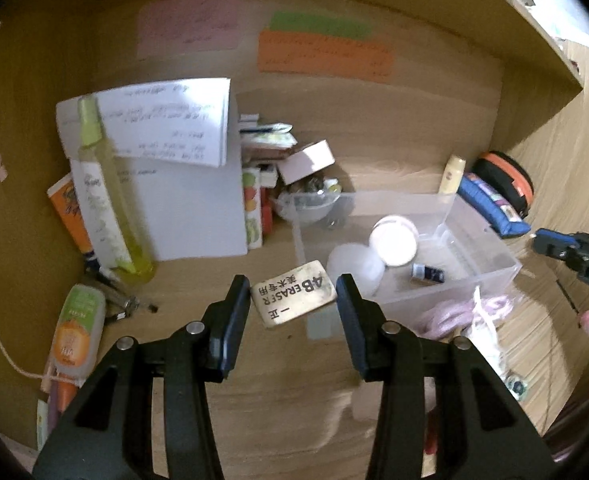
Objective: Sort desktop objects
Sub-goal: 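Carry AB eraser with left tool while right tool carries seashell to bin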
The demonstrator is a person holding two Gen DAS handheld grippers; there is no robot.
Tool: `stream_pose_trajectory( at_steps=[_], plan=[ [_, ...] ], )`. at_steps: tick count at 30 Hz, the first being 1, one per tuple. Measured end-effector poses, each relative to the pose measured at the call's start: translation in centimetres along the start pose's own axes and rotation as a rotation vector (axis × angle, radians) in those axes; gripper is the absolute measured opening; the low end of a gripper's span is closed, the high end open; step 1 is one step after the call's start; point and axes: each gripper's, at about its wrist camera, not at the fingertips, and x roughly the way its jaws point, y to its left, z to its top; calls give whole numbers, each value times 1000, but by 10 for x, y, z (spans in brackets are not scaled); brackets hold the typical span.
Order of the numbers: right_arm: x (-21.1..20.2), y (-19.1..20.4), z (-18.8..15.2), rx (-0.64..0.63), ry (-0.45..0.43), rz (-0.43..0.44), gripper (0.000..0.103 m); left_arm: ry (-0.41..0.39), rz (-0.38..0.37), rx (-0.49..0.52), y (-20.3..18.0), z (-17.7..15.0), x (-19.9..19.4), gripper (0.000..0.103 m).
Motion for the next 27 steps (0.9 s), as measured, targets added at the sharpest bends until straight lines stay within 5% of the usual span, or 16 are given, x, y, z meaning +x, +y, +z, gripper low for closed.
stream_pose_trajectory(
  at_steps=[16,27],
  plan=[
    [42,8,25,-1,3,92,18,113,-89,12,-32,28,55,44],
    [85,8,29,25,82,150,18,203,-160,52,-59,31,90,44]
  ],
)
